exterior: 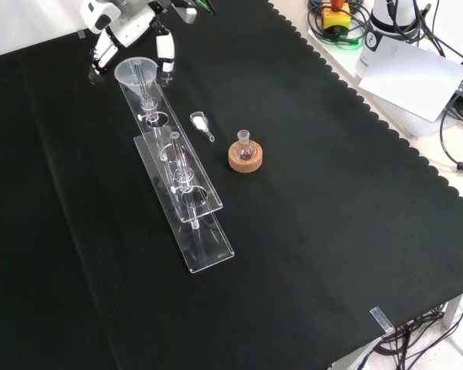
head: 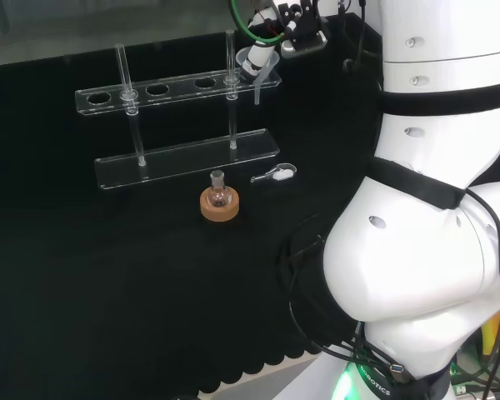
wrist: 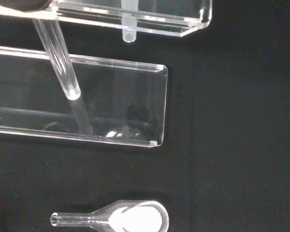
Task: Pick up the funnel from the transparent funnel stand.
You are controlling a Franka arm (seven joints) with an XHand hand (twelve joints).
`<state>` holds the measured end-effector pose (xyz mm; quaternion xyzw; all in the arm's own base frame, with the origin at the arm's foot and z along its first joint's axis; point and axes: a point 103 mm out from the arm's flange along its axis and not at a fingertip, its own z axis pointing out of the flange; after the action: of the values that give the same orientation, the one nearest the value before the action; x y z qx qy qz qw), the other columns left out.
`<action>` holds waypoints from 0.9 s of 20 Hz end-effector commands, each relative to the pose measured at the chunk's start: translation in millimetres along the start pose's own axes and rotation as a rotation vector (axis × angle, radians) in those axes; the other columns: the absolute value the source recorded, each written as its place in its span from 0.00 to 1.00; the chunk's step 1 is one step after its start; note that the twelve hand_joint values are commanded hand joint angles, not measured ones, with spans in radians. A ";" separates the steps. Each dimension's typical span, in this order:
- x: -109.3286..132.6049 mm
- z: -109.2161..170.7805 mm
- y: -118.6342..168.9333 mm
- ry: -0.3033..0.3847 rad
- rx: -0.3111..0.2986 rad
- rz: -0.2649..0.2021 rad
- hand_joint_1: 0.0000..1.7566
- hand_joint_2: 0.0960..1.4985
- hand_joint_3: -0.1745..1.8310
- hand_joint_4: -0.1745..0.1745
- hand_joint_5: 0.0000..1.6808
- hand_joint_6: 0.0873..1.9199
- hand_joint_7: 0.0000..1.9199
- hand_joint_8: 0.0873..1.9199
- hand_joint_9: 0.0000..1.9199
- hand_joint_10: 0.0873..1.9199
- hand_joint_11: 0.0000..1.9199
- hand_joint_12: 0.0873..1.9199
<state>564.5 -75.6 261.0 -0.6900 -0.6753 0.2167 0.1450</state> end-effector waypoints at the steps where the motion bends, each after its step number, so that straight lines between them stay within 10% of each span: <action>1: -0.4 1.3 0.6 -0.009 0.010 0.001 0.39 0.43 0.24 0.44 0.06 0.00 0.00 0.26 0.10 0.43 0.22 0.75; 18: 9.4 0.1 -7.3 -0.034 0.001 -0.015 0.39 0.39 0.30 0.43 0.07 0.00 0.01 0.32 0.19 0.38 0.23 0.74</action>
<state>558.7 -69.6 261.7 -0.6821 -0.6812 0.2254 0.1410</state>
